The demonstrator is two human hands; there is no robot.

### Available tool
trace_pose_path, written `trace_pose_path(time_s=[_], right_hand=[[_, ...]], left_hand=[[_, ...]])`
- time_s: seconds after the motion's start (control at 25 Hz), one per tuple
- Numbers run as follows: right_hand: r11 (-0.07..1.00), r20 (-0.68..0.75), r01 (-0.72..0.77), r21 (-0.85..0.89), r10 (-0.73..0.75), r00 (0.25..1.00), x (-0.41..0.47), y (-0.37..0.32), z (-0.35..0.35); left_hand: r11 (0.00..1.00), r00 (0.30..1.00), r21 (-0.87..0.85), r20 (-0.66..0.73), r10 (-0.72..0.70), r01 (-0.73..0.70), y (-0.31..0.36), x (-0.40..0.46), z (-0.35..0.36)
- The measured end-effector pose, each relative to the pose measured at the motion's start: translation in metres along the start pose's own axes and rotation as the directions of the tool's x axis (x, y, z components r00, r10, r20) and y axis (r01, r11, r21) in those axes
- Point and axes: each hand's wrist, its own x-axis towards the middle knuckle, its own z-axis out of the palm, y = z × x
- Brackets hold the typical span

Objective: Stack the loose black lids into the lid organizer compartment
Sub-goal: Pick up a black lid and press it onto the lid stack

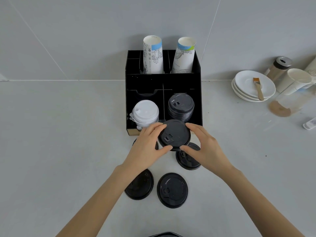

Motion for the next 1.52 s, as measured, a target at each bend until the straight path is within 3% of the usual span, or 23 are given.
trace_pose_path(time_s=[0.36,0.92,1.52], right_hand=[[1.0,-0.092,-0.001,-0.028,-0.001,0.996,0.04,0.002,-0.02],[0.995,-0.027,-0.041,-0.093,0.039,0.999,0.102,0.027,-0.036],[0.989,-0.011,-0.072,-0.127,0.071,0.997,0.103,0.033,-0.022]], left_hand=[[1.0,1.0,0.009,0.008,0.006,-0.006,0.011,0.052,-0.014],[0.998,0.999,0.039,0.007,-0.046,0.046,0.0,0.121,0.002],[0.99,0.997,0.119,0.035,-0.076,0.071,-0.005,0.126,0.011]])
